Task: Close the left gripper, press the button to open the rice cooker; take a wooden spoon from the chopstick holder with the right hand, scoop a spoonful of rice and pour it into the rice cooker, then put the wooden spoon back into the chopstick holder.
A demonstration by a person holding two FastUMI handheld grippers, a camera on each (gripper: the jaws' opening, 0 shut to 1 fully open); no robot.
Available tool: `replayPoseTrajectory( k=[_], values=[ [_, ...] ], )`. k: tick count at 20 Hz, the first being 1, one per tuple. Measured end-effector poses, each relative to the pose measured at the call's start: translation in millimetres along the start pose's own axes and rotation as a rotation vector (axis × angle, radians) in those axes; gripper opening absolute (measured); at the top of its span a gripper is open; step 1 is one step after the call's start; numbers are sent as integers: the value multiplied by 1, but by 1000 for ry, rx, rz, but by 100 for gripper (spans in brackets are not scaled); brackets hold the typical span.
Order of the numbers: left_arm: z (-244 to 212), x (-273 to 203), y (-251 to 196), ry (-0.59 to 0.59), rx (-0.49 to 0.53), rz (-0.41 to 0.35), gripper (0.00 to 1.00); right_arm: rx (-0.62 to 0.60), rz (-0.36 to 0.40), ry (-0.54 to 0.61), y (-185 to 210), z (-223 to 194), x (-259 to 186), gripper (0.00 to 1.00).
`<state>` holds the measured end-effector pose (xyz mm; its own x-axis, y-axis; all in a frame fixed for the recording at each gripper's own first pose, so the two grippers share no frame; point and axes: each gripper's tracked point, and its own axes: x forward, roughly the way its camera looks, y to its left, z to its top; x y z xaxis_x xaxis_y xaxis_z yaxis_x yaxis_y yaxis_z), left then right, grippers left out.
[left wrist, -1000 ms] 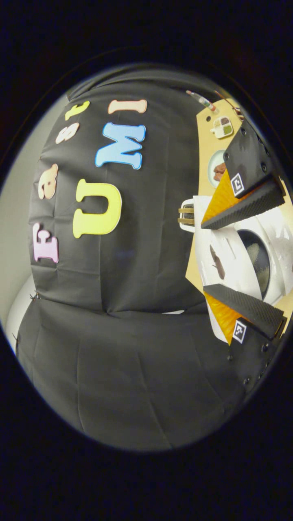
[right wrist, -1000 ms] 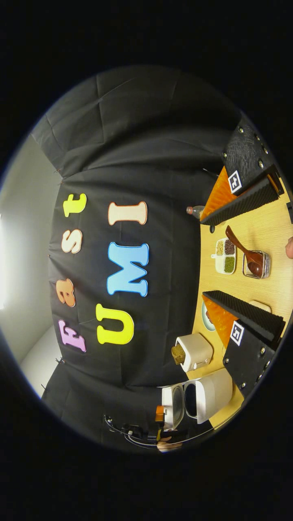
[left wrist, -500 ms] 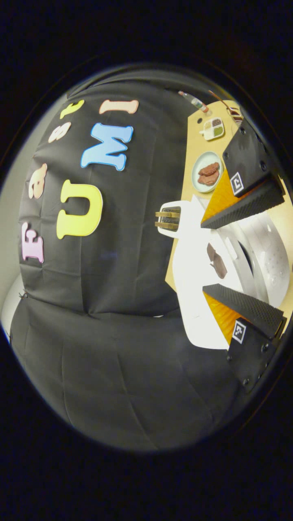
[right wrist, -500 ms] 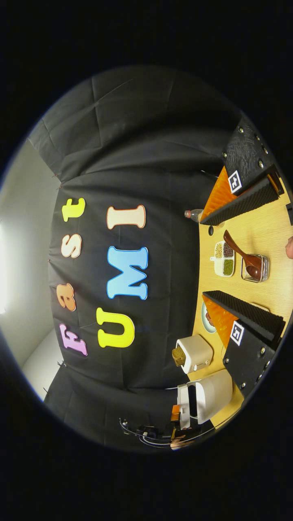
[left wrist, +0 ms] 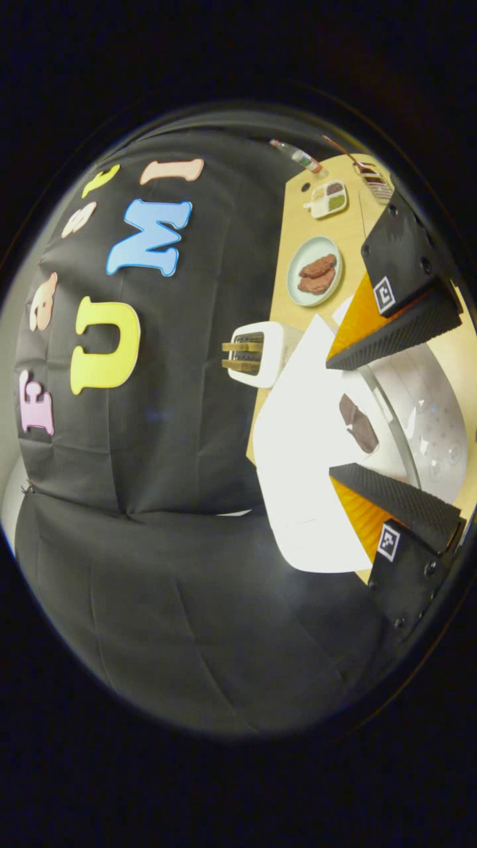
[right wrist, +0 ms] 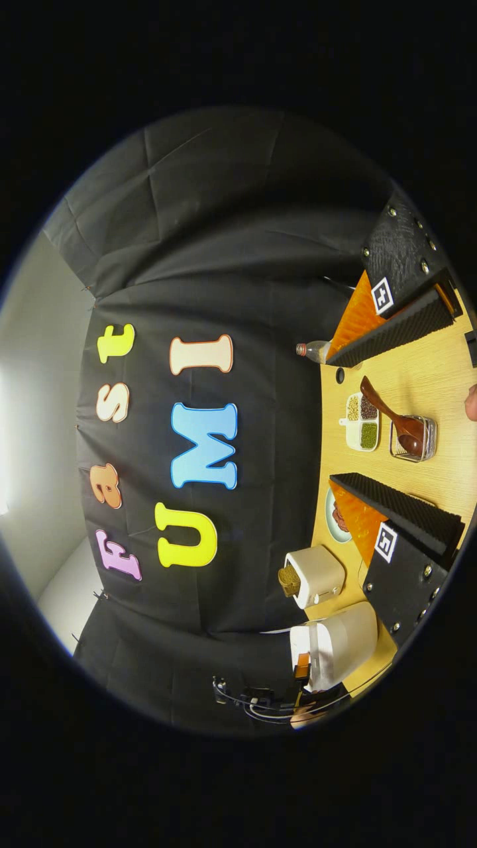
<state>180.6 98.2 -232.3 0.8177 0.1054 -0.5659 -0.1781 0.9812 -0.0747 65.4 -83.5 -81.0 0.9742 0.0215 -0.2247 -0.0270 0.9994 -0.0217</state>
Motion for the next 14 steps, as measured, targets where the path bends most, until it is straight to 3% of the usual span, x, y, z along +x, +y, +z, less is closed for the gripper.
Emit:
replayPoseTrajectory(
  k=[6, 7, 8, 10, 14],
  values=[
    [-16, 4, -1, 19, 50, 26, 98, 5, -11, 9, -5, -3, -1, 98],
    [-12, 4, -1, -21, 69, 31, 100, 5, -12, 10, -5, -3, -1, 98],
    [-15, 4, -3, -13, 78, 42, 95, 5, -11, 12, -5, -3, -1, 98],
    [-16, 4, -4, -31, 57, 55, 100, 7, -8, 16, -2, -6, 0, 98],
    [-12, 4, -5, -67, 57, 54, 97, 14, 10, 21, 7, -7, 2, 98]
  ],
)
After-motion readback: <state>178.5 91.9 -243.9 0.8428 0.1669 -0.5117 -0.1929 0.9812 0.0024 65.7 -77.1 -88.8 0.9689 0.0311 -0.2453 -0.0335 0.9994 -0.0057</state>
